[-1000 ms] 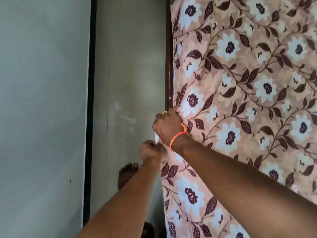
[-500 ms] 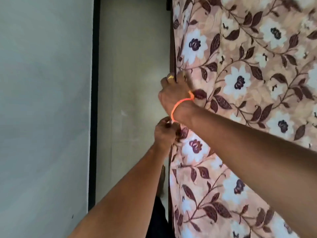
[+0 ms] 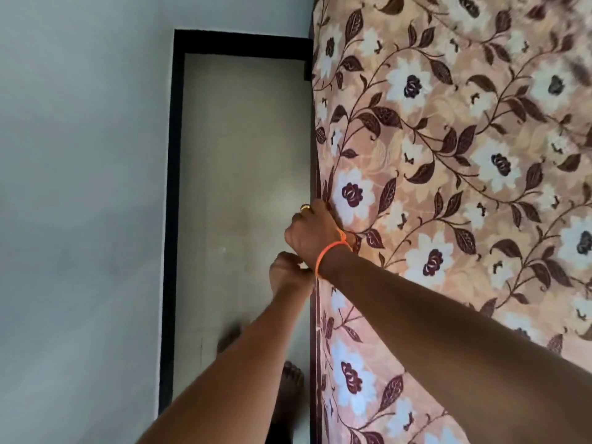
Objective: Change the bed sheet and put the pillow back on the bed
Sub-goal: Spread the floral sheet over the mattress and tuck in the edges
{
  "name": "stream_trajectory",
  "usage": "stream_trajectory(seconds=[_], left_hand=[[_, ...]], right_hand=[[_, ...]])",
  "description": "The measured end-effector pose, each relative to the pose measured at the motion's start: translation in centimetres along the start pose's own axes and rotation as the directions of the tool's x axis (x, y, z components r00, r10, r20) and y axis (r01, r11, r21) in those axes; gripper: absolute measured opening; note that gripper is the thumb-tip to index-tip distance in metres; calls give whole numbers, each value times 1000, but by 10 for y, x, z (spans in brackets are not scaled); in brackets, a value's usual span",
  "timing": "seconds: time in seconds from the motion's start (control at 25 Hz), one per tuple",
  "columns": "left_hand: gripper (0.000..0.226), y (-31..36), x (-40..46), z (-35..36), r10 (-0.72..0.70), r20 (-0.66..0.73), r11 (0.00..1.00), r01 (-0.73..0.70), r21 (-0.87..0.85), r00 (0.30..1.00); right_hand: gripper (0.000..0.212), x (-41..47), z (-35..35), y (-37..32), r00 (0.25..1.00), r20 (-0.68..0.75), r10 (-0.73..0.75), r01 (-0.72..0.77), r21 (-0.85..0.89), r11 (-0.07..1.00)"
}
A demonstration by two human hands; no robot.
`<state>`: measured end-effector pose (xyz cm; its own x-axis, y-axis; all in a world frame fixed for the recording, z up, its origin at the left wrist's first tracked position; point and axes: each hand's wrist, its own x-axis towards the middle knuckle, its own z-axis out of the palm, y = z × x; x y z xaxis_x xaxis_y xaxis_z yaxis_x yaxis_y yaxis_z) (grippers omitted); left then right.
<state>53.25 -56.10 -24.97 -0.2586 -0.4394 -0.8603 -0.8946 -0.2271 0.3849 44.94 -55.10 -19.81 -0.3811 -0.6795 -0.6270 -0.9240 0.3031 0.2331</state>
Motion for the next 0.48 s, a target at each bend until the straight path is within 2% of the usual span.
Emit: stream_trajectory(seconds=[0.12,0.2,0.28,0.36,0.48], left_hand=[[23,53,9,-8,28,113,996,-19,-84,993],[28,94,30,-10,63,140,977,-32,-213,988],[32,127,57,-5,53,187,970,-5,-244,981],[27,145,75,-3,57,234,983,-14,-181,970],[18,159,88,-2,92,214,995,-80,-68,973]], right_hand=[[29,31,-23,29,994,-105,29,-21,77,997],[31,57,-37,70,996,-70,58,-57,23,998],[33,85,-43,105,995,53,87,-80,-108,991],[36,109,-51,124,982,182,50,-11,-206,979],[34,140,-58,132,953,303,28,28,-180,983]])
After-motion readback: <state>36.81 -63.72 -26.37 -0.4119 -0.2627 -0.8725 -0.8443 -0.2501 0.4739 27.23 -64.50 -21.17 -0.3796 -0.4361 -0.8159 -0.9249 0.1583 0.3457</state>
